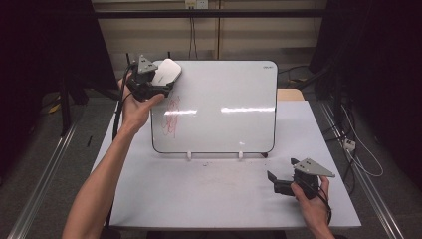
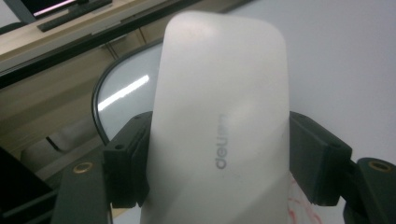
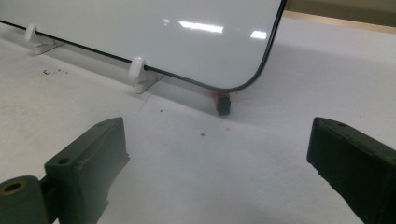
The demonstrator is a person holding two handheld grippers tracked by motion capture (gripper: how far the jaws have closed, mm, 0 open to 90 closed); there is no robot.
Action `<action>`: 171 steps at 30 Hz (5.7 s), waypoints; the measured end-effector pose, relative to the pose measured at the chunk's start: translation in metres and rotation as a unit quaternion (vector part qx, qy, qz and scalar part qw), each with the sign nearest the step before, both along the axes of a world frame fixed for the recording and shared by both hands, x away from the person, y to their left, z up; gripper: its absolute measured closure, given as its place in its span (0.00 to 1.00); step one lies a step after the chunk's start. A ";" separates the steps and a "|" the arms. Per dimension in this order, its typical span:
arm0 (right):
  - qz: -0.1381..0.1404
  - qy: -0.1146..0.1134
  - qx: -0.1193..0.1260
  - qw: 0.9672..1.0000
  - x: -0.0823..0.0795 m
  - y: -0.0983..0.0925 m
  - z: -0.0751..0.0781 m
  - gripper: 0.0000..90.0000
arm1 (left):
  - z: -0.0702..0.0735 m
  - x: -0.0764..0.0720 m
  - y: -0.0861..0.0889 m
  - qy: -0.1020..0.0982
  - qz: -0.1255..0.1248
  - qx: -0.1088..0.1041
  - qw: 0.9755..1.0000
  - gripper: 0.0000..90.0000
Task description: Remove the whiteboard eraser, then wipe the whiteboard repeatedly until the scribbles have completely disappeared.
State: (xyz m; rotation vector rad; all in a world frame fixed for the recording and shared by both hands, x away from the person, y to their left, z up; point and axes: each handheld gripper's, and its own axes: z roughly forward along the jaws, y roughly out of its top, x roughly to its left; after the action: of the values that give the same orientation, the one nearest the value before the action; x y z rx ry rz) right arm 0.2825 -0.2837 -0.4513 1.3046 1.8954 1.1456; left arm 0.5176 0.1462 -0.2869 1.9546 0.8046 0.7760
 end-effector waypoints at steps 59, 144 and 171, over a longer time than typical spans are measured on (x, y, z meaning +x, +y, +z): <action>0.003 -0.003 0.004 1.000 0.006 0.005 0.001 0.05 | -0.020 -0.054 0.011 -0.031 0.005 0.002 1.000 0.34; 0.016 -0.004 0.000 1.000 0.002 0.007 0.000 0.05 | -0.068 -0.047 -0.026 -0.077 0.006 0.122 0.990 0.35; 0.015 -0.001 0.003 1.000 0.003 0.005 0.000 0.05 | -0.034 -0.020 -0.021 -0.069 0.018 0.111 0.991 0.35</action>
State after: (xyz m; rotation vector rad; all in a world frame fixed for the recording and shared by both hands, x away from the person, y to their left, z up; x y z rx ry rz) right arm 0.2859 -0.2783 -0.4514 1.2816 1.9169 1.1693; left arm 0.4973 0.1247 -0.3211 2.0587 0.6957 1.0478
